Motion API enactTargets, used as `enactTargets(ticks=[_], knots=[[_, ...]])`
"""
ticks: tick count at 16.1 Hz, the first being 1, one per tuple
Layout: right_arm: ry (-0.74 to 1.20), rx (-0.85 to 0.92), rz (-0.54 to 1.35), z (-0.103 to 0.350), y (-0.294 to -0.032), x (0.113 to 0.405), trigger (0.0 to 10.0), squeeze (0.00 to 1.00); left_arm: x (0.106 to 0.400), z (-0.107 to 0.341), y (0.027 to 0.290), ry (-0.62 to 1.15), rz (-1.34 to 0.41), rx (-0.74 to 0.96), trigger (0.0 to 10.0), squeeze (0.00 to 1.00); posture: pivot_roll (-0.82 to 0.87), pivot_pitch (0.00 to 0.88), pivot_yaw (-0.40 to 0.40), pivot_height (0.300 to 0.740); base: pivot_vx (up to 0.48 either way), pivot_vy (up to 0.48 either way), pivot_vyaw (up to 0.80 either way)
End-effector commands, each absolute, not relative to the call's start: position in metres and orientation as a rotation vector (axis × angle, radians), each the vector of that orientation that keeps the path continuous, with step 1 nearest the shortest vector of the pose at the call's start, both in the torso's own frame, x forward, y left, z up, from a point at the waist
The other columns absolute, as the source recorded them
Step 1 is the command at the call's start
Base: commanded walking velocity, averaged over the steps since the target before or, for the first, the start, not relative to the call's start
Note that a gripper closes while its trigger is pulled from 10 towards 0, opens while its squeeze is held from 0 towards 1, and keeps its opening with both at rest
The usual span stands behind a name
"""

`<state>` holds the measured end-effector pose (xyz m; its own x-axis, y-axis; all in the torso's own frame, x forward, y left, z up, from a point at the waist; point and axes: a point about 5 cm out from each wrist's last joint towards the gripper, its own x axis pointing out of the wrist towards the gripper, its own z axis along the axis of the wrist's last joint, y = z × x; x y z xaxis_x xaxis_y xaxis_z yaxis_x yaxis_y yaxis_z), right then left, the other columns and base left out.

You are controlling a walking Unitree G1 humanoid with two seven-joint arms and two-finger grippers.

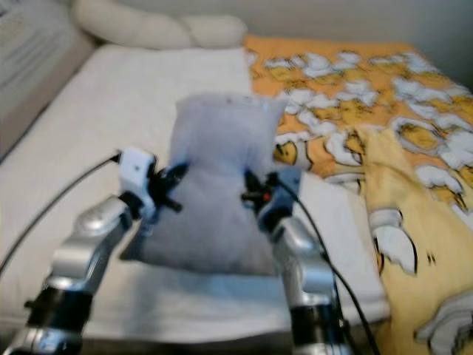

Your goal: Clean up the room

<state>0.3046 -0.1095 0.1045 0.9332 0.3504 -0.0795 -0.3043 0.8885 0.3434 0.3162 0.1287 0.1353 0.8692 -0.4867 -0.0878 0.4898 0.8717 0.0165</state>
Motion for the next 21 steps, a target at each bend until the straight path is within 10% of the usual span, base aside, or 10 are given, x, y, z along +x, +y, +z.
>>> enactTargets(ticks=[1, 21], knots=[[0.121, 0.318, 0.324, 0.1105, -0.1136, 0.3088, 10.0, 0.00, 0.3169, 0.1435, 0.1222, 0.041, -0.529, 0.050, 10.0, 0.00, 0.06, 0.000, 0.006, 0.740, 0.000, 0.442, 0.00], [0.127, 0.299, 0.268, 0.1065, -0.1165, 0.3126, 10.0, 0.00, 0.3170, 0.1425, 0.1231, 0.059, -0.533, 0.104, 10.0, 0.00, 0.06, 0.000, 0.013, 0.740, 0.000, 0.322, 0.00]])
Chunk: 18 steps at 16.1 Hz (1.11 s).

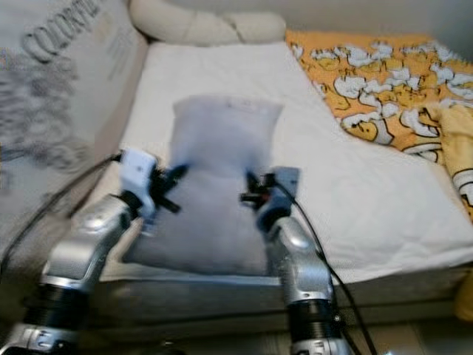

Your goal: Clean up the room

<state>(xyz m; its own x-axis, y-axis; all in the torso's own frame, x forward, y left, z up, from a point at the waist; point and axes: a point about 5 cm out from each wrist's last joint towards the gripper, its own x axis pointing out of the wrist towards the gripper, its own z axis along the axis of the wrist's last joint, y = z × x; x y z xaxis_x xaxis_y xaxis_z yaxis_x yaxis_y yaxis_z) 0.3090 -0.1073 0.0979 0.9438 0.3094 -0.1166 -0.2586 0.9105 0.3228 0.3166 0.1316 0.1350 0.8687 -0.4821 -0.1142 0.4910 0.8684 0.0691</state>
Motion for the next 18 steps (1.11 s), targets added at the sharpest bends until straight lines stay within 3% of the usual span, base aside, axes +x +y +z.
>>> enactTargets(ticks=[1, 6, 13, 18], knots=[[0.128, 0.300, 0.272, 0.107, -0.116, 0.313, 10.0, 0.00, 0.317, 0.143, 0.123, 0.060, -0.531, 0.103, 10.0, 0.00, 0.06, 0.000, 0.013, 0.740, 0.000, 0.000, 0.00], [0.148, 0.268, 0.319, 0.105, -0.111, 0.314, 10.0, 0.00, 0.318, 0.145, 0.126, 0.049, -0.538, 0.090, 10.0, 0.00, 0.07, 0.000, 0.012, 0.740, 0.000, 0.000, 0.00], [0.173, 0.213, 0.377, 0.101, -0.103, 0.312, 10.0, 0.00, 0.320, 0.144, 0.132, 0.060, -0.498, 0.094, 10.0, 0.00, 0.07, 0.000, 0.006, 0.740, 0.311, 0.000, 0.80], [0.189, 0.228, 0.379, 0.097, -0.102, 0.311, 10.0, 0.00, 0.320, 0.143, 0.132, 0.064, -0.489, 0.095, 10.0, 0.00, 0.07, 0.000, 0.004, 0.740, 0.327, 0.000, 0.00]])
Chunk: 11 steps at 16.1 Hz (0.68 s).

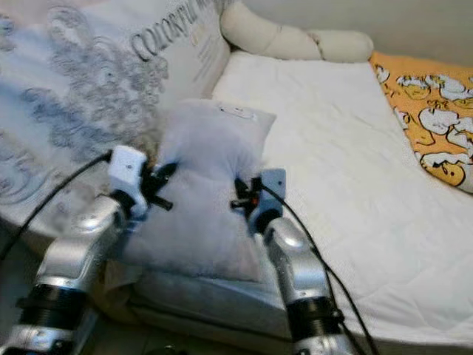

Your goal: Clean up the room

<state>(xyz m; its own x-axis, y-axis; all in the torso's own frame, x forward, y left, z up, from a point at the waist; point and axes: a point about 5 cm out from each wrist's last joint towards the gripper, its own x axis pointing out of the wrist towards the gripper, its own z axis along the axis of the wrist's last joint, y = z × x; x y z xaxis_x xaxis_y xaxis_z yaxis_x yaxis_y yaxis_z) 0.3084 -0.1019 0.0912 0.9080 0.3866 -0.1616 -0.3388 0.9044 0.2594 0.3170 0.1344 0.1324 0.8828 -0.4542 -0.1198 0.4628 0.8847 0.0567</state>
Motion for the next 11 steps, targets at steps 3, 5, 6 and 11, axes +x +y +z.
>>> enactTargets(ticks=[3, 5, 6, 11], knots=[[0.190, 0.235, 0.386, 0.0965, -0.1014, 0.3103, 10.0, 0.00, 0.3198, 0.1424, 0.1323, 0.066, -0.491, 0.096, 10.0, 0.00, 0.07, 0.000, 0.008, 0.740, 0.326, 0.000, 0.00], [0.191, 0.236, 0.387, 0.0961, -0.1014, 0.3102, 10.0, 0.00, 0.3197, 0.1421, 0.1321, 0.067, -0.492, 0.097, 10.0, 0.00, 0.07, 0.000, 0.010, 0.740, 0.324, 0.000, 0.00], [0.192, 0.238, 0.385, 0.0956, -0.1016, 0.3098, 10.0, 0.00, 0.3199, 0.1420, 0.1317, 0.069, -0.495, 0.098, 10.0, 0.00, 0.07, 0.000, 0.011, 0.740, 0.322, 0.000, 0.00], [0.211, 0.279, 0.376, 0.0917, -0.1054, 0.3077, 10.0, 0.01, 0.3231, 0.1411, 0.1307, 0.070, -0.497, 0.145, 10.0, 0.00, 0.06, 0.000, 0.017, 0.740, 0.121, 0.000, 0.00]])
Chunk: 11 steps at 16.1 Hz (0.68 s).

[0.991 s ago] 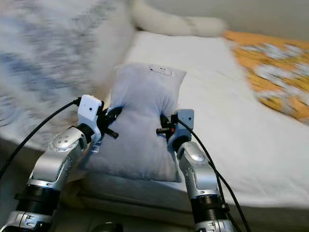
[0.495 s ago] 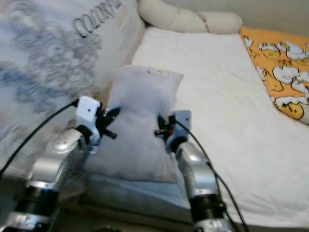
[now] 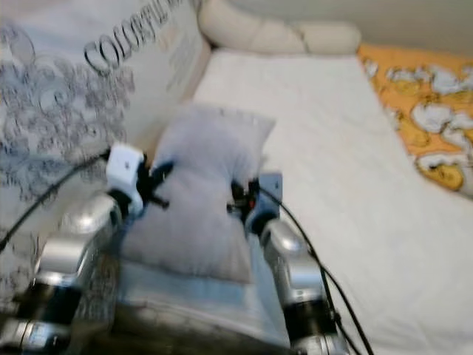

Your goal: Clean up the room

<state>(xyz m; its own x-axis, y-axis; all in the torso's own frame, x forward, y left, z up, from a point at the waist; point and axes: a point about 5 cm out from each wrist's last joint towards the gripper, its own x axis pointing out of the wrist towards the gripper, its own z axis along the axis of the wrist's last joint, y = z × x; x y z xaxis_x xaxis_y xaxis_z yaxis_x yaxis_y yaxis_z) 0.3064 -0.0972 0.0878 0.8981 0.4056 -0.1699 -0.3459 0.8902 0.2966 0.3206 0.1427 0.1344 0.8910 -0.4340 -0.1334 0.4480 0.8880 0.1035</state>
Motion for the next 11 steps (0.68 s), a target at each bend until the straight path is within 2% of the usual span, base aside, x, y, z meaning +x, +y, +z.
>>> enactTargets(ticks=[1, 4, 6, 11], knots=[[0.215, 0.277, 0.356, 0.091, -0.108, 0.308, 10.0, 1.00, 0.324, 0.141, 0.131, 0.068, -0.501, 0.158, 10.0, 0.00, 0.06, 0.000, 0.017, 0.740, 0.000, 0.000, 0.00], [0.251, 0.213, 0.264, 0.080, -0.125, 0.308, 10.0, 1.00, 0.340, 0.141, 0.146, 0.075, -0.488, 0.391, 10.0, 0.00, 0.07, 0.000, 0.016, 0.740, 0.000, 0.000, 0.00], [0.231, 0.194, 0.285, 0.081, -0.131, 0.307, 10.0, 1.00, 0.350, 0.146, 0.155, 0.071, -0.479, 0.473, 10.0, 0.00, 0.06, 0.000, 0.026, 0.740, 0.000, 0.000, 0.00], [0.149, 0.168, 0.521, 0.100, -0.127, 0.298, 10.0, 1.00, 0.375, 0.161, 0.188, 0.082, -0.395, 0.664, 10.0, 0.00, 0.03, 0.000, 0.051, 0.740, 0.000, 0.000, 0.00]])
